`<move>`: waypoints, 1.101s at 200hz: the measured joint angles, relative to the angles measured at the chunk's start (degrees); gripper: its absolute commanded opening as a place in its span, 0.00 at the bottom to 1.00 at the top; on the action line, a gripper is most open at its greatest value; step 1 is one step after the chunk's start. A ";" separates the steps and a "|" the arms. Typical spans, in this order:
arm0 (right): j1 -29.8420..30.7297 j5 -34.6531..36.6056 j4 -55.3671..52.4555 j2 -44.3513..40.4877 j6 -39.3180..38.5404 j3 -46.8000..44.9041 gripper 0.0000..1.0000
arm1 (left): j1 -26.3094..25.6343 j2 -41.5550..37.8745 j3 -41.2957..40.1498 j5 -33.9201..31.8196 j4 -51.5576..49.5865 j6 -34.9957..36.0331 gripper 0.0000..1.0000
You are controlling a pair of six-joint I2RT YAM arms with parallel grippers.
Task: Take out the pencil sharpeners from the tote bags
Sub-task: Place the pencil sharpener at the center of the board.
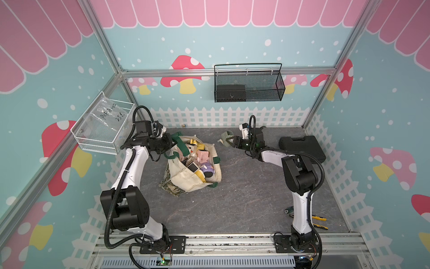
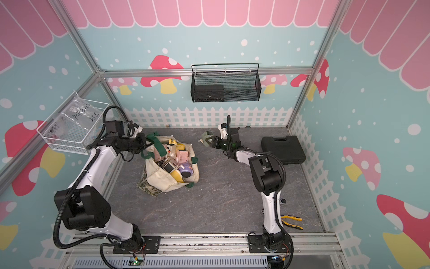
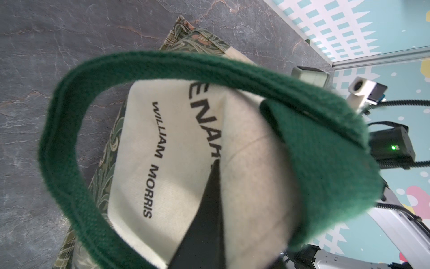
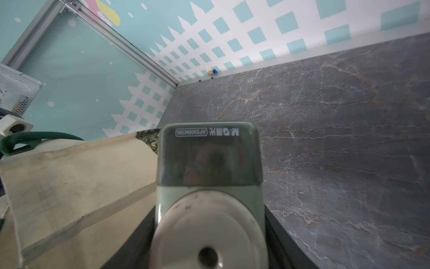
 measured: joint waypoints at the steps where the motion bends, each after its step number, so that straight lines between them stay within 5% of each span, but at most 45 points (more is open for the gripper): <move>1: 0.00 -0.09 0.02 0.28 0.20 0.24 0.32 | 0.00 0.00 0.00 0.00 0.00 0.00 0.00; 132: -0.02 -2.93 -5.92 13.42 7.32 12.87 0.44 | 0.04 0.00 -0.02 0.02 0.02 0.00 0.00; 220: -0.04 -4.00 -6.08 15.85 8.66 14.08 0.71 | 0.04 0.00 -0.04 0.07 0.02 0.00 0.00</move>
